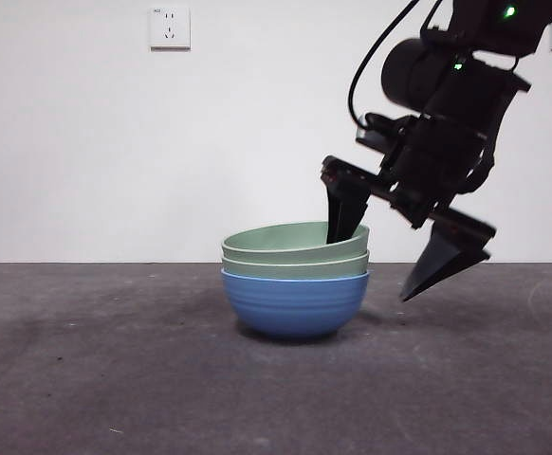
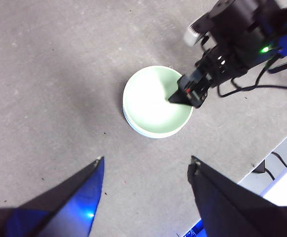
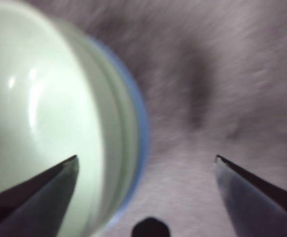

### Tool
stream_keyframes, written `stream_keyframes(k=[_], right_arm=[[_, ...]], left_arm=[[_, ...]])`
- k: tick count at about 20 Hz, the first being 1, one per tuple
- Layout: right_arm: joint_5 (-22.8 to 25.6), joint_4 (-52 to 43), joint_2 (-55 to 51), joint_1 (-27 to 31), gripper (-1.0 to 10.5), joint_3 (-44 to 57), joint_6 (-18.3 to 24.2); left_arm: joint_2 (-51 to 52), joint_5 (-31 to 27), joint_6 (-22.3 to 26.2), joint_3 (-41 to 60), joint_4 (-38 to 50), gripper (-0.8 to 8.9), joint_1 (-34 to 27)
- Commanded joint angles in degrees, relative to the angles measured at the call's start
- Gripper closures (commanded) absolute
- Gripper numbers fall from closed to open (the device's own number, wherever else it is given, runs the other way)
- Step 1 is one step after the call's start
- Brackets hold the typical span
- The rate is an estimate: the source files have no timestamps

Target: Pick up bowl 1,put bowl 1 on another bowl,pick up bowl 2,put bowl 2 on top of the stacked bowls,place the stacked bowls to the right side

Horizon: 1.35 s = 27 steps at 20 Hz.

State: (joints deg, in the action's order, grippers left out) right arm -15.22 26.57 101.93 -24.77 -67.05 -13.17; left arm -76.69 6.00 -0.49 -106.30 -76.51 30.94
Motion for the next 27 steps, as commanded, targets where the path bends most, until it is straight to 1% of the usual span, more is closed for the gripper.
stream_keyframes(k=[1,3,4,6,9,15,19,22,25,27], right_arm=[[-1.2,-1.1,1.2,-0.2,6.1,0.2,-0.5],[-1.1,-1.4,1.3,-0.2,6.9,0.2,-0.5],[-1.2,-1.7,1.3,-0.1,7.6,0.2,-0.5],[-1.2,-1.9,1.3,0.0,8.6,0.2,-0.5],[-1.2,-2.3,1.3,0.0,9.6,0.2,-0.4],[-1.4,-2.7,0.7,0.0,9.6,0.2,-0.5],[-1.0,-2.7,-3.4,0.8,9.6,0.2,-0.3],[-0.9,-2.3,-6.4,4.2,9.6,0.2,-0.3],[-0.9,-0.7,-6.8,9.6,9.6,0.2,0.5],[-0.5,0.0,-6.8,13.2,9.6,0.2,1.7]], left_arm=[[0.0,0.3,0.1,0.1,-2.5,5.22,0.3],[0.0,0.3,0.1,0.1,-2.5,5.22,0.3],[0.0,0.3,0.1,0.1,-2.5,5.22,0.3],[0.0,0.3,0.1,0.1,-2.5,5.22,0.3],[0.0,0.2,0.1,0.1,-2.5,5.22,0.3],[0.0,0.2,0.1,0.1,-2.4,5.22,0.3],[0.0,0.2,0.1,0.1,-2.4,5.22,0.3],[0.0,0.2,0.2,0.1,-2.4,5.22,0.3],[0.0,0.2,0.2,0.1,-2.5,5.22,0.3],[0.0,0.3,0.2,0.1,-2.5,5.22,0.3]])
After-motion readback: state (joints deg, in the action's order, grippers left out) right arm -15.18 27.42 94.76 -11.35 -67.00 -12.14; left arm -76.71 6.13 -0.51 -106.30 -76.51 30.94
